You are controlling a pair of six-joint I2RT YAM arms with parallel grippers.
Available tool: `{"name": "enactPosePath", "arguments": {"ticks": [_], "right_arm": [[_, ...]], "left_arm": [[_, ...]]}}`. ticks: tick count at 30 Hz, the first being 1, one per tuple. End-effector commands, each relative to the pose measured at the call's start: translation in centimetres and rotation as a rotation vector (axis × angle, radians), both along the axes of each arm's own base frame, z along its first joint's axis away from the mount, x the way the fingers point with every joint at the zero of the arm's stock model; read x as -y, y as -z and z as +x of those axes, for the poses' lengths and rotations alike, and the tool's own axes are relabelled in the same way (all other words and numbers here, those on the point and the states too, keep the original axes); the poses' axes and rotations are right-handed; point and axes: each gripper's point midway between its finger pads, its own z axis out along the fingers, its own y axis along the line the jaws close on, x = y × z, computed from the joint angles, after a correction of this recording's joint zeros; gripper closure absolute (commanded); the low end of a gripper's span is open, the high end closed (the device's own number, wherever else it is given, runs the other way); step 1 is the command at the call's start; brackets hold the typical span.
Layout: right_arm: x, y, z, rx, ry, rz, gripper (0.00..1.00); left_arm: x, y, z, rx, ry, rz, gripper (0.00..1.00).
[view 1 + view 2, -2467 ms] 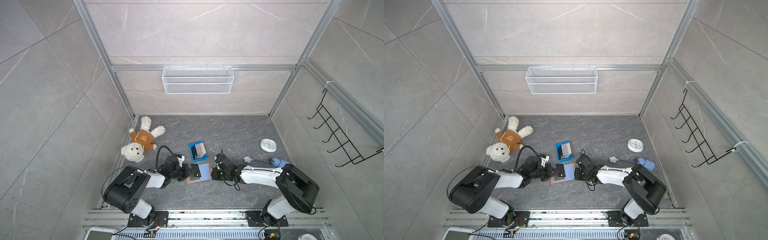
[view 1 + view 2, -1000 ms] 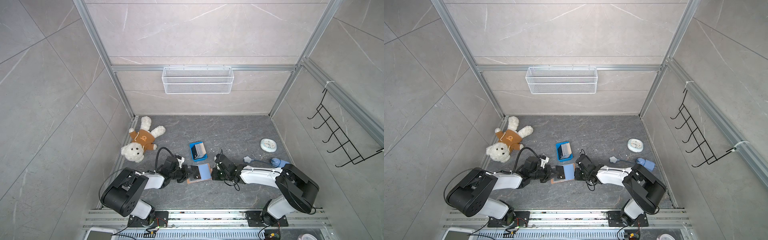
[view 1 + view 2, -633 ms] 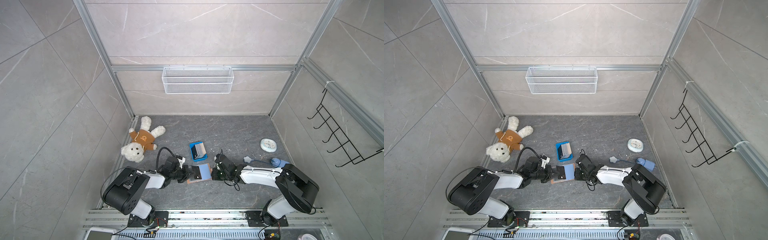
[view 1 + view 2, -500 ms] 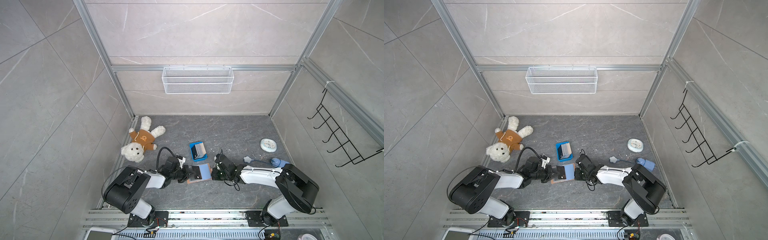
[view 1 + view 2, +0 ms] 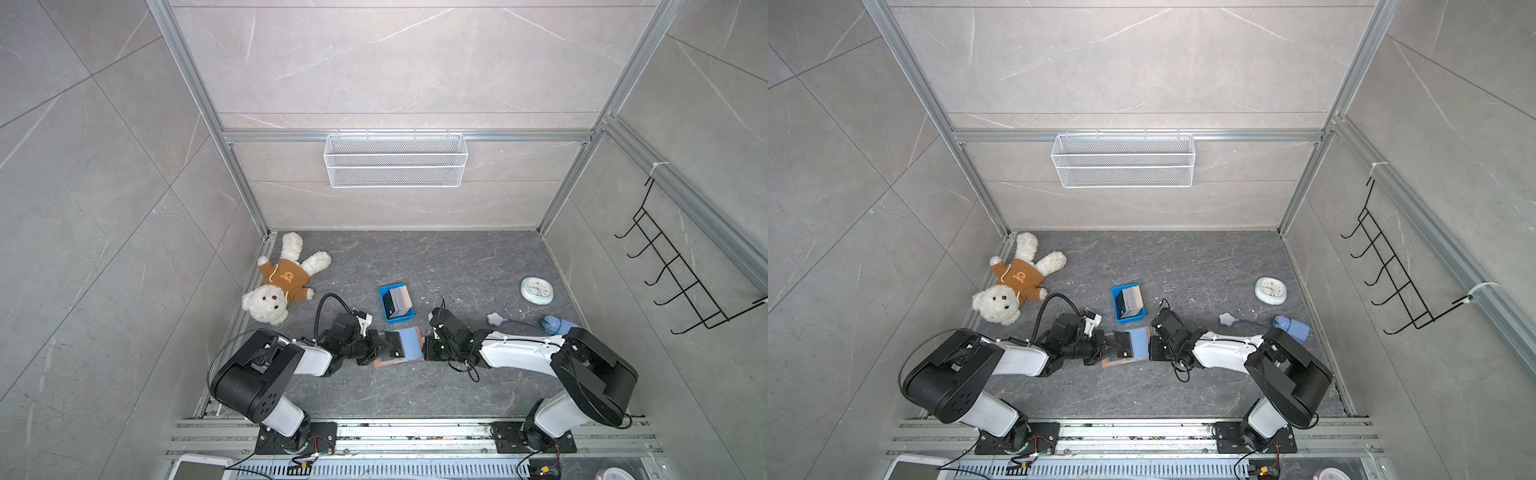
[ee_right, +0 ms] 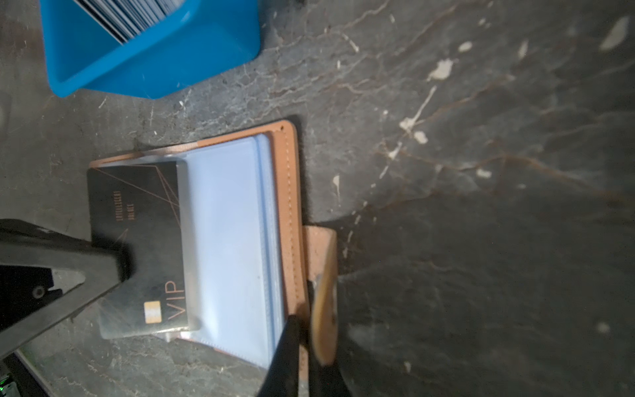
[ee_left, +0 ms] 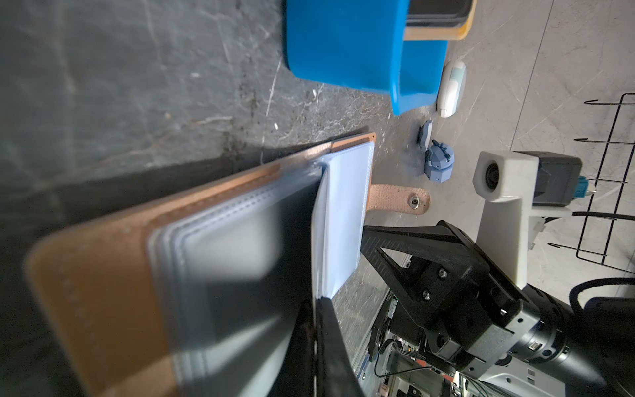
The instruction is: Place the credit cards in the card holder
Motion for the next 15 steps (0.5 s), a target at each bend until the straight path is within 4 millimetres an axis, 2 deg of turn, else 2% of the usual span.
{"name": "enactPosePath", "arguments": {"ticks": [1, 15], "right_arm": [[-0.03, 0.53, -0.27, -0.005, -0.012, -0.020, 0.89], [0.11, 0.73, -0.30, -0.006, -0.013, -0.028, 0.89]], "left_arm": [[0.18, 0.61, -0.24, -0.035, 0.003, 0.007, 1.00], [0.54, 1.11, 0.05, -0.052, 0.010, 0.016, 1.00]]}}
